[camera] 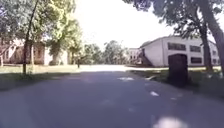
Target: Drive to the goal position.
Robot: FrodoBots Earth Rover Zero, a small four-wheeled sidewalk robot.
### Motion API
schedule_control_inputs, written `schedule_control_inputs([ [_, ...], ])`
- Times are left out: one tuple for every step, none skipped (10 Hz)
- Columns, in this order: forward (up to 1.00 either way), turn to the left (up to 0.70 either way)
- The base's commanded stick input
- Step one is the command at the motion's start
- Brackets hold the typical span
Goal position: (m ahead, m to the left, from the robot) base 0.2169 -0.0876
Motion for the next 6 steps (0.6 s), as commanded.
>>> schedule_control_inputs([
  [0.45,0.00],
  [0.45,0.00],
  [0.45,0.00],
  [0.45,0.00],
  [0.45,0.00],
  [0.45,0.00],
])
